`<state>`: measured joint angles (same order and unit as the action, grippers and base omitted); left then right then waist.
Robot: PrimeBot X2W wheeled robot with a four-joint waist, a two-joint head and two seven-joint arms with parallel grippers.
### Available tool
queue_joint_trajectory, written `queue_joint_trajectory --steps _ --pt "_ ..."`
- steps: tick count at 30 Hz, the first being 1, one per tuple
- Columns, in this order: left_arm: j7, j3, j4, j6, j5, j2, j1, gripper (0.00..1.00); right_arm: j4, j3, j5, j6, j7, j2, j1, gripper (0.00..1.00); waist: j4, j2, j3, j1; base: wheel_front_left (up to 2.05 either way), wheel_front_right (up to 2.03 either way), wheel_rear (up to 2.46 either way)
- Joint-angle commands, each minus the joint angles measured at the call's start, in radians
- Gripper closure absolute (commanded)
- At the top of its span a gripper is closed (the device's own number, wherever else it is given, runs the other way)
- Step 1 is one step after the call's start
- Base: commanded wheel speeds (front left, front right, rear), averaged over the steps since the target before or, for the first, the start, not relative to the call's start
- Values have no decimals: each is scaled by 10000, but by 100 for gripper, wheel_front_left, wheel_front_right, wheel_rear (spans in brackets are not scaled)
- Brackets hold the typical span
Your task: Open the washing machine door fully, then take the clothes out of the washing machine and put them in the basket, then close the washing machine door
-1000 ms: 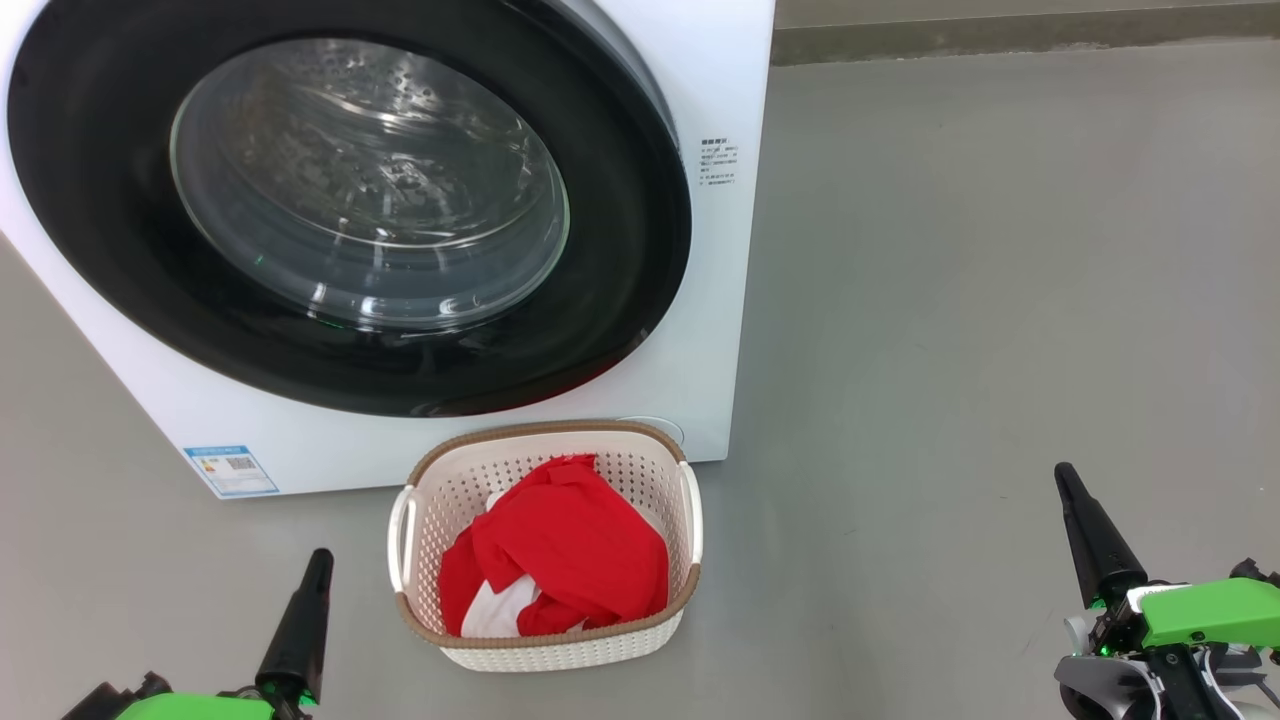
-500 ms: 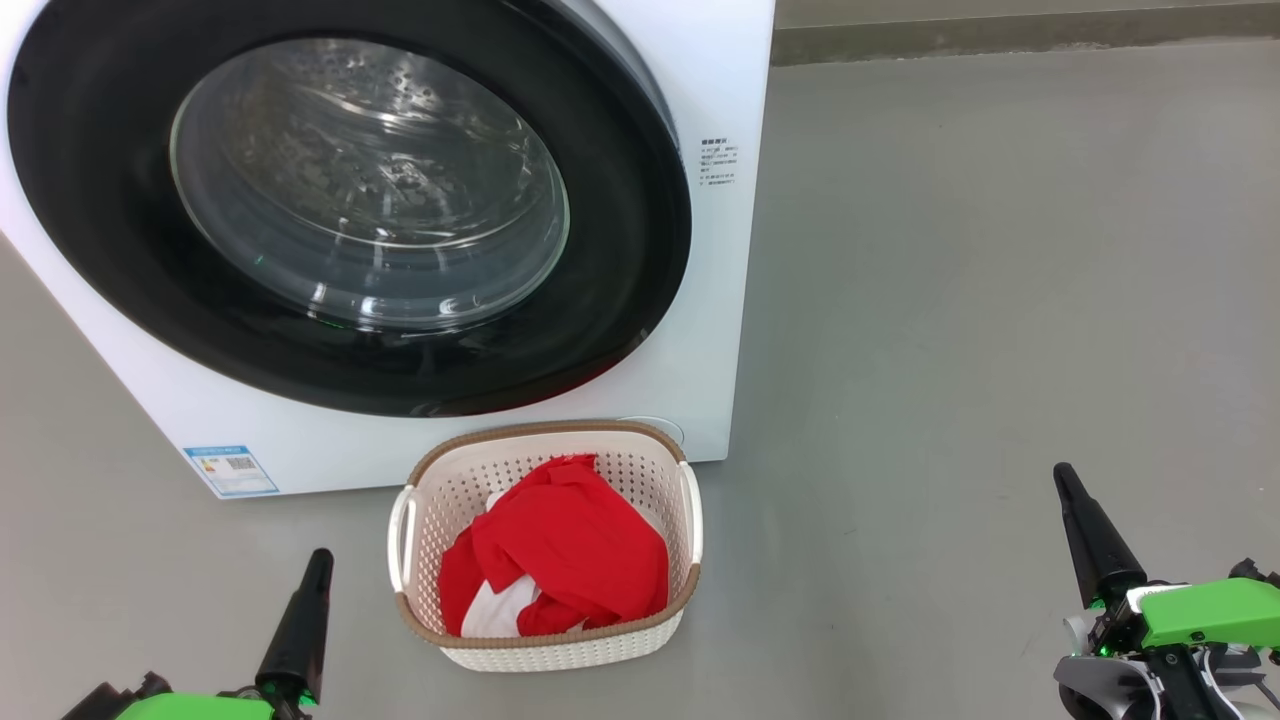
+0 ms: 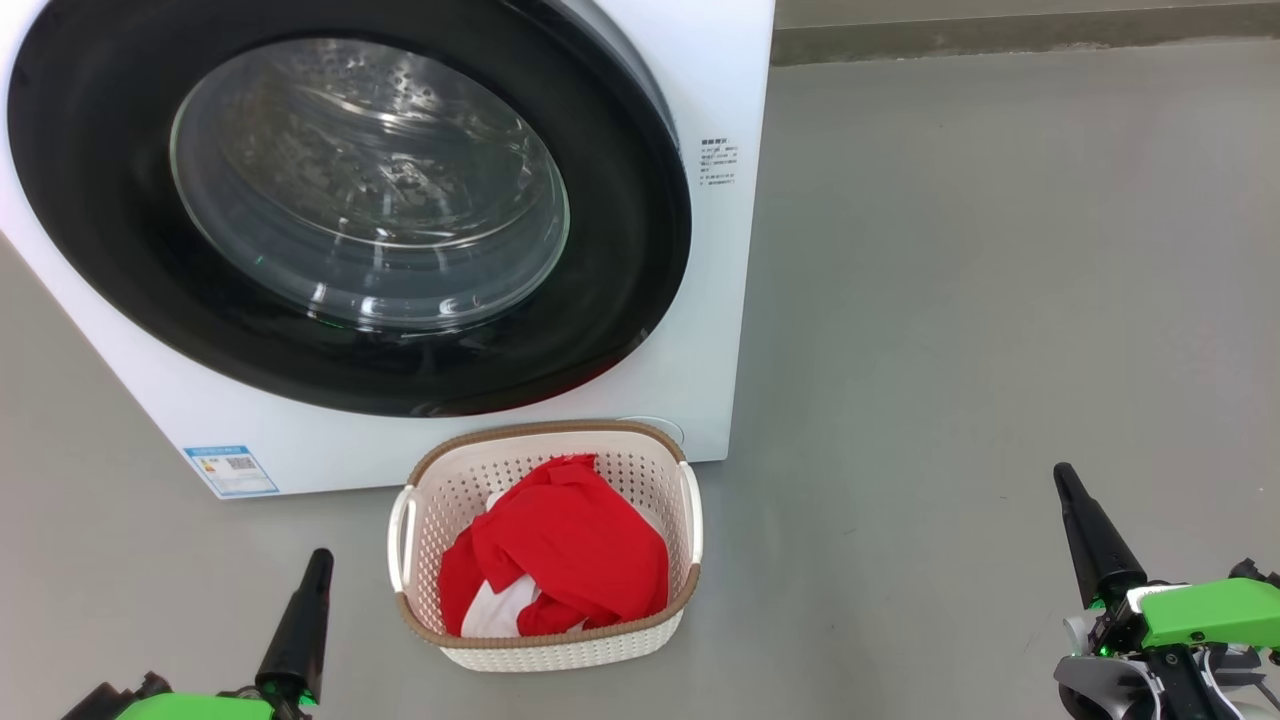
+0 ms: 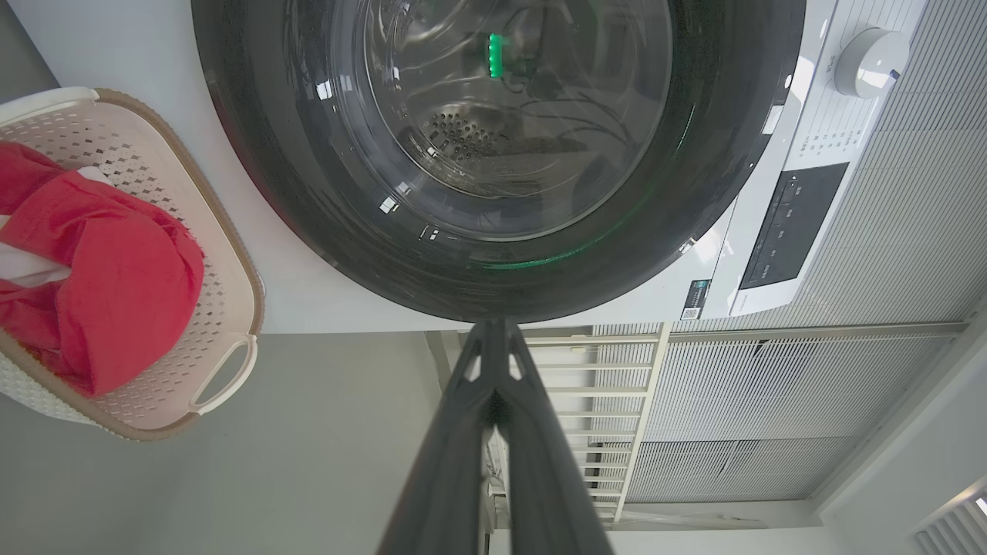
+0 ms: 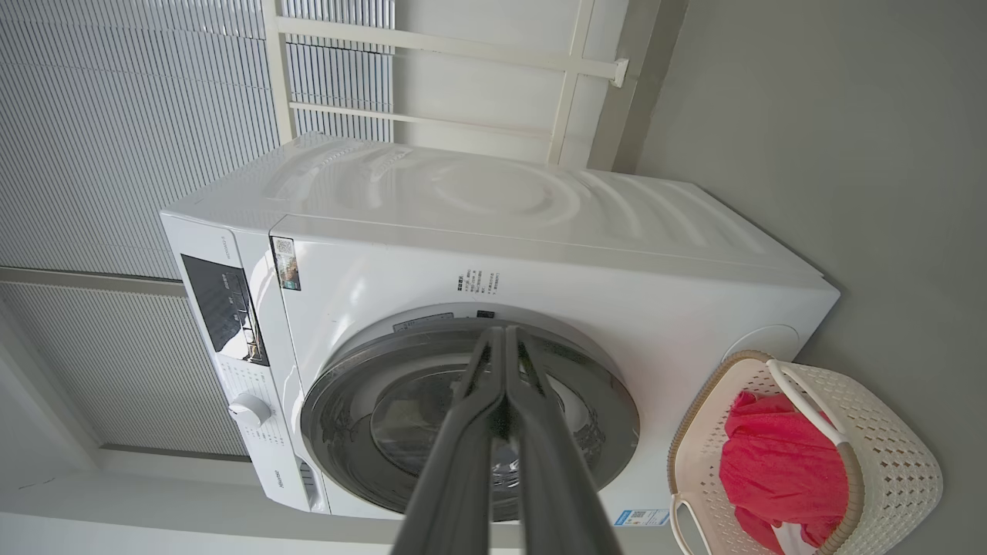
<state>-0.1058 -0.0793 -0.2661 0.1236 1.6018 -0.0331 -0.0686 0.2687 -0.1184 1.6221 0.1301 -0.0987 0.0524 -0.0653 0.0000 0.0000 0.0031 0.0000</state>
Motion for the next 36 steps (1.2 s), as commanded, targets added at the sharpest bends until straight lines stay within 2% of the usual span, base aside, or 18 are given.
queue_joint_trajectory --steps 1,36 --pt "-76 -346 208 71 67 -171 -395 100 -245 154 -46 6 -59 60 -415 100 0 0 0 0 0 0 0" --pt "-75 -345 209 71 68 -171 -394 100 -243 107 -85 6 -96 28 -420 100 0 0 0 0 0 0 0"
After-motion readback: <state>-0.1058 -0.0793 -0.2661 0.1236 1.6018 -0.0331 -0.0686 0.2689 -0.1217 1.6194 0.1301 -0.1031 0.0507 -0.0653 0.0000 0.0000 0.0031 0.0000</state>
